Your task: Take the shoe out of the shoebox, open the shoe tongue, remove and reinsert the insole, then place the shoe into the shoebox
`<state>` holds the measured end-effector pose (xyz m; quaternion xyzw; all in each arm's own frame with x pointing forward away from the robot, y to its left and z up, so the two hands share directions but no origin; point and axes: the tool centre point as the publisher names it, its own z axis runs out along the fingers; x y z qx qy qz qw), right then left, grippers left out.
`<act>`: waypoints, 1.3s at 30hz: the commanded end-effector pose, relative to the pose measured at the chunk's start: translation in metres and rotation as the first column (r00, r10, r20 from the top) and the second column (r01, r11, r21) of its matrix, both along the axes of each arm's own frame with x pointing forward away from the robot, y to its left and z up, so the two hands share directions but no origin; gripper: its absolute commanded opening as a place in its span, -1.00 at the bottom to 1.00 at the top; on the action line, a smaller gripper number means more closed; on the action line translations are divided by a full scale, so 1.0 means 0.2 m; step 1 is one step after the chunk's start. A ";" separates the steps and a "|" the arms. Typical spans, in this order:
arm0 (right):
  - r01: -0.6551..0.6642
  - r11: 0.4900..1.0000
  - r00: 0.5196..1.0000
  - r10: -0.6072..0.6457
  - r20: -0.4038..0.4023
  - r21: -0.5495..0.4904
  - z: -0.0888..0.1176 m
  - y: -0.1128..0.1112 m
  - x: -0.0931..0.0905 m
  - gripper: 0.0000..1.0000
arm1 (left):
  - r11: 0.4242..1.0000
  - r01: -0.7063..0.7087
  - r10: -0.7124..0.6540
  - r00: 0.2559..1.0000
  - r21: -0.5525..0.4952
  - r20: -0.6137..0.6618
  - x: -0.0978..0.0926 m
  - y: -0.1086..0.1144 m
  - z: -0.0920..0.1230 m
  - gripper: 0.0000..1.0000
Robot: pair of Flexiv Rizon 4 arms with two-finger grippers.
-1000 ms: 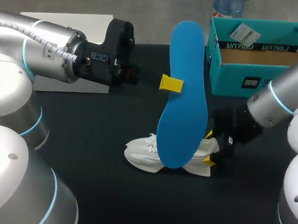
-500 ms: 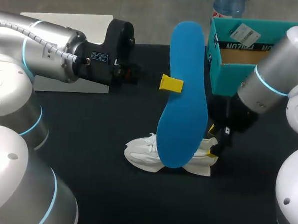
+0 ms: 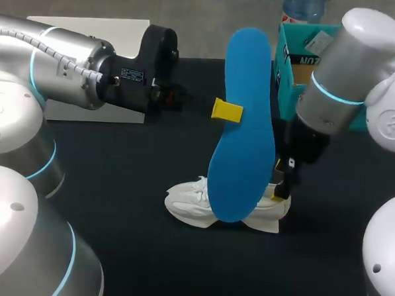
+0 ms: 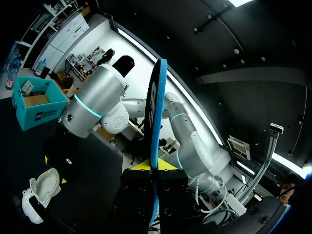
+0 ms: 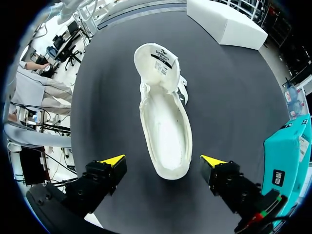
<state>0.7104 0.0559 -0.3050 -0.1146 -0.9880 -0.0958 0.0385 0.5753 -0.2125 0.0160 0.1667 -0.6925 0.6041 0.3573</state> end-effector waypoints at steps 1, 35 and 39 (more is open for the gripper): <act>-0.025 0.992 1.000 0.023 -0.019 -0.121 0.01 0.05 0.01 1.00 | 1.000 -0.003 0.003 1.000 -0.001 0.000 -0.01 0.00 0.00 -1.00; -0.033 0.990 0.999 0.026 -0.047 -0.139 0.02 0.06 0.00 1.00 | 1.000 -0.003 0.003 1.000 -0.001 0.000 -0.01 0.00 0.00 -1.00; -0.046 0.986 0.998 0.039 -0.046 -0.159 0.03 0.07 0.00 1.00 | 1.000 -0.003 0.003 1.000 -0.001 0.000 -0.01 0.00 0.00 -1.00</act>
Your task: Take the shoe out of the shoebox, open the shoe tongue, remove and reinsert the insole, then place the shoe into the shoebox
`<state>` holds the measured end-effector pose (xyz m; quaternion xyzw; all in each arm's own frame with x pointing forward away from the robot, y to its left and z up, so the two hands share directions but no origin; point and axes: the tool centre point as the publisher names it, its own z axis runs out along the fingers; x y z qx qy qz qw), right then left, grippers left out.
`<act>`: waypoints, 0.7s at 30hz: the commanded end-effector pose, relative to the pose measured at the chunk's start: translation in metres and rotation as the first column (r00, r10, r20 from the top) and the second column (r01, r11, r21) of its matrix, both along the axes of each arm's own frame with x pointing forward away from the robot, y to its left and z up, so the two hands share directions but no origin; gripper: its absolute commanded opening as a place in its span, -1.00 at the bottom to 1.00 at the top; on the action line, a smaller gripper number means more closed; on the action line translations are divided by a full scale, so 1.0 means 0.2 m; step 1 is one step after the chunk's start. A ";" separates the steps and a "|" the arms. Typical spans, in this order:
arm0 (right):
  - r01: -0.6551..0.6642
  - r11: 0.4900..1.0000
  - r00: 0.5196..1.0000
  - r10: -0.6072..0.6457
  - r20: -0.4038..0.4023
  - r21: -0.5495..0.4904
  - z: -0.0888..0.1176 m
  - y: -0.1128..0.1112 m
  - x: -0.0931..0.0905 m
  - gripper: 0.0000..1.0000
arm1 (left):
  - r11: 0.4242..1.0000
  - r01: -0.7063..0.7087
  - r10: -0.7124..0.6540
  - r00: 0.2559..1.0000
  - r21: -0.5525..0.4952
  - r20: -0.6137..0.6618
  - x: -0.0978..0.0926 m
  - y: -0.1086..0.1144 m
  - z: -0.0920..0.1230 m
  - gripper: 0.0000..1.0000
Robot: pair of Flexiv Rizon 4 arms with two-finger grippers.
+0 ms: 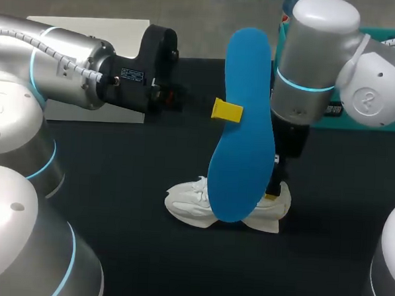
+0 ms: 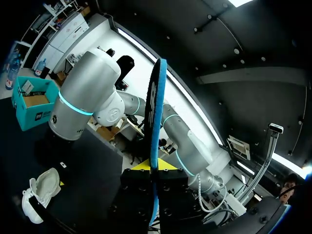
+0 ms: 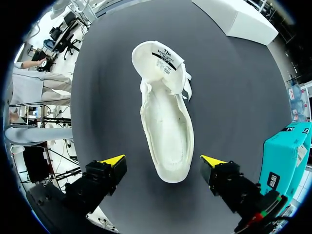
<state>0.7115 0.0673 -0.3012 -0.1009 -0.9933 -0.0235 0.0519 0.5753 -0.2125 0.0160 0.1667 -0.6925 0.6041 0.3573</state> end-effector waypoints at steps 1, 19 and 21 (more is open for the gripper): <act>-0.006 1.000 1.000 0.006 -0.008 -0.031 0.01 0.02 0.00 1.00 | 1.000 -0.003 0.003 1.000 0.000 0.000 -0.01 0.00 0.00 -1.00; -0.005 0.999 0.999 0.003 -0.032 -0.047 0.01 0.05 0.00 1.00 | 1.000 -0.003 0.003 1.000 0.000 0.000 -0.01 0.00 0.00 -1.00; -0.005 0.999 0.999 0.003 -0.032 -0.047 0.01 0.05 0.00 1.00 | 1.000 -0.003 0.003 1.000 0.000 0.000 -0.01 0.00 0.00 -1.00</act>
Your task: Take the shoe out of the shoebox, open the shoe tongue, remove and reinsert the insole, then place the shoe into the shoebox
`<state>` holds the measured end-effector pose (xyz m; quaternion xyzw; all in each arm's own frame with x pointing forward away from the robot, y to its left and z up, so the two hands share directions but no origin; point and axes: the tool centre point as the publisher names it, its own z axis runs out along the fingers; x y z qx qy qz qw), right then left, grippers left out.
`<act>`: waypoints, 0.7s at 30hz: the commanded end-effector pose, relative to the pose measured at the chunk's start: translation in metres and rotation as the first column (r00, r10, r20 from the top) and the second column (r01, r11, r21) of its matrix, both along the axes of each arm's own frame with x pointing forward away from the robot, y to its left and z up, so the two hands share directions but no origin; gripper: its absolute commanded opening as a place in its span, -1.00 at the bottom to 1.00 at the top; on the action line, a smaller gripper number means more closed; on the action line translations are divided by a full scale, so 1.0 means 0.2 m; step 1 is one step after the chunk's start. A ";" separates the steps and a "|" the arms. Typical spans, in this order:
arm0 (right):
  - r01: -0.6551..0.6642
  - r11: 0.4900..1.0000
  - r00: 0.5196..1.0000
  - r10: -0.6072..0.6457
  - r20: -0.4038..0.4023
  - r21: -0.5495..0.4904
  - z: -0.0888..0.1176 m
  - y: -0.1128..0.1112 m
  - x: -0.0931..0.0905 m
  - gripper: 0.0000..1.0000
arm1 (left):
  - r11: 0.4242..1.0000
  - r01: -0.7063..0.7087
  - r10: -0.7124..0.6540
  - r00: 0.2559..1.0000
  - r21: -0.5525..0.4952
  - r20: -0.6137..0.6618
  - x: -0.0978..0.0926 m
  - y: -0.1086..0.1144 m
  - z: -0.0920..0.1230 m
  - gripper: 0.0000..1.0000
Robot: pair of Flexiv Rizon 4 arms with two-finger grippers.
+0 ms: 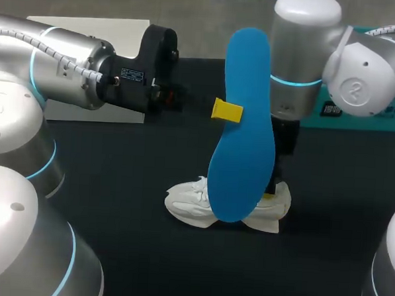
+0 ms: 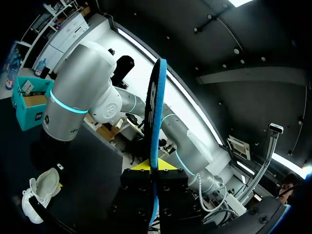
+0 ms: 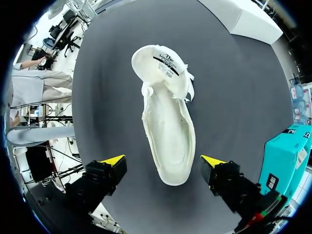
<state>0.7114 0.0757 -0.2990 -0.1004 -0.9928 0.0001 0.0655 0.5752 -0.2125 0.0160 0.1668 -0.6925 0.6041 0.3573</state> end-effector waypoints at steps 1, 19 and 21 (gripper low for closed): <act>0.000 1.000 1.000 0.000 0.000 -0.003 0.00 0.01 0.00 1.00 | 1.000 -0.003 0.003 1.000 0.000 0.000 -0.01 0.00 0.00 -1.00; -0.027 0.999 0.998 0.028 0.054 -0.019 -0.18 0.13 0.28 1.00 | 1.000 -0.003 0.003 1.000 0.000 0.000 -0.01 0.00 0.00 -1.00; -0.037 0.999 0.998 0.037 0.045 -0.020 -0.22 0.15 0.30 1.00 | 1.000 -0.003 0.003 1.000 0.000 0.000 -0.01 0.00 0.00 -1.00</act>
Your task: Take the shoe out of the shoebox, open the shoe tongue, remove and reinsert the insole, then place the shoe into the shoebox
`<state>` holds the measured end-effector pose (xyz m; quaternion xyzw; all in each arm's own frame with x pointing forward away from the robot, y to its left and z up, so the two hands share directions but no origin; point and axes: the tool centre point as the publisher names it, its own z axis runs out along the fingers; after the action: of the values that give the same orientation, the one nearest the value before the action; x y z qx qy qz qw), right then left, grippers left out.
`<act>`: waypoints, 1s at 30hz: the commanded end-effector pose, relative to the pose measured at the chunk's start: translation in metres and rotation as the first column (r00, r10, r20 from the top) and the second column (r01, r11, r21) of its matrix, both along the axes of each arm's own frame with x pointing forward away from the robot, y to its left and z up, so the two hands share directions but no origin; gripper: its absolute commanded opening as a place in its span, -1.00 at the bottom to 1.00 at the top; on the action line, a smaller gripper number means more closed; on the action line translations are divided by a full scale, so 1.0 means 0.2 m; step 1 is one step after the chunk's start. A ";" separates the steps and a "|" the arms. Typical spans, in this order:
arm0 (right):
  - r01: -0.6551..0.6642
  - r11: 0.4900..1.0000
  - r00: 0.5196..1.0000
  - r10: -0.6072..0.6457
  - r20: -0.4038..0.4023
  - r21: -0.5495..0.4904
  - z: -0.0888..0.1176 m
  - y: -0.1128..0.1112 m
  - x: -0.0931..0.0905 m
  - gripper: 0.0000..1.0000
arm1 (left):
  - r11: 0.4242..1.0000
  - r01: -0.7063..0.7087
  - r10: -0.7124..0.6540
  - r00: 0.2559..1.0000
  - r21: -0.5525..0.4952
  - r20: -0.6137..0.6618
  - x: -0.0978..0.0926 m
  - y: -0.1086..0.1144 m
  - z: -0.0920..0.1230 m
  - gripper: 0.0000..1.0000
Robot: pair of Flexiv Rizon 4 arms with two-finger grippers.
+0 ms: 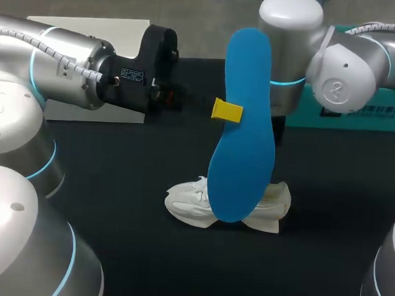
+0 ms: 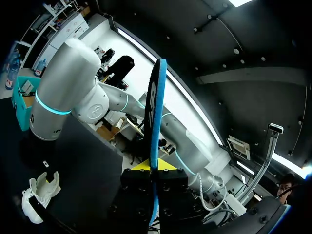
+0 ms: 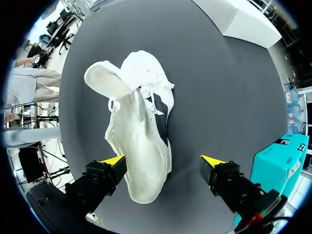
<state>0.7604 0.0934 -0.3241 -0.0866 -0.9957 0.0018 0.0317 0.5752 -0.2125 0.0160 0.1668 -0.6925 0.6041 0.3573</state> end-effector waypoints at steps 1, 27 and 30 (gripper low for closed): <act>-0.011 1.000 1.000 0.010 -0.022 -0.012 -0.10 0.07 0.05 1.00 | 1.000 -0.003 0.003 1.000 0.000 0.000 -0.01 0.00 0.00 -1.00; -0.029 0.999 0.993 0.031 -0.117 0.018 -0.29 0.12 -0.05 -1.00 | 1.000 -0.003 0.003 1.000 0.000 0.000 -0.01 0.00 0.00 -1.00; -0.029 0.999 0.993 0.031 -0.117 0.018 -0.29 0.12 -0.05 -1.00 | 1.000 -0.003 0.003 1.000 0.000 0.000 -0.01 0.00 0.00 -1.00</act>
<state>0.7513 0.1174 -0.3822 -0.0713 -0.9933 -0.0013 0.0906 0.5752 -0.2125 0.0160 0.1668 -0.6925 0.6041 0.3573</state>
